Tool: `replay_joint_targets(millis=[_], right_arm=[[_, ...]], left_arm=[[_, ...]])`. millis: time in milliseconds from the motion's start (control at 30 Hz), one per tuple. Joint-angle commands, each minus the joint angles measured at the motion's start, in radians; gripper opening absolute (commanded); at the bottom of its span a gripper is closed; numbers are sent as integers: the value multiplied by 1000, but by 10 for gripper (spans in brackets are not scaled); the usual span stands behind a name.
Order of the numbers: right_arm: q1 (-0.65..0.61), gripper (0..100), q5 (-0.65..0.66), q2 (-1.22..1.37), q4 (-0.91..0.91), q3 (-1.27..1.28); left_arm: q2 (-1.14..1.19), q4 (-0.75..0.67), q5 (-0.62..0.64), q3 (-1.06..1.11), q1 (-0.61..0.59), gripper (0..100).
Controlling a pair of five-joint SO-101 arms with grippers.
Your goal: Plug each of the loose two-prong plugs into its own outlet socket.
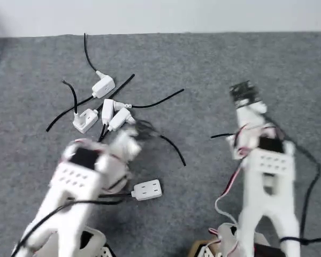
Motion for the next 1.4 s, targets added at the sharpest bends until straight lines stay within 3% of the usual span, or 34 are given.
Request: replay_joint_targets(millis=[0,100,367,667,800,1033,1367], right_arm=[[54,320,160,91,278,-267],[116,320,255,239,380,-382],[252,314,388,588,318,-548],[259,34,413,806,225,-563],[302,72,443,825,194,-571],[323,163,476,676,369,-669],[314,162,477,771,266,-664]], left_arm=[[-269,-166,37,188,-281,170],[-396,-236,35,343,-322,170],[-557,-376,37,542,-330,170],[-574,-439,35,607,-325,170],[-574,-437,35,608,-328,170],[-574,-437,35,608,-325,170],[-580,-439,35,627,-324,170]])
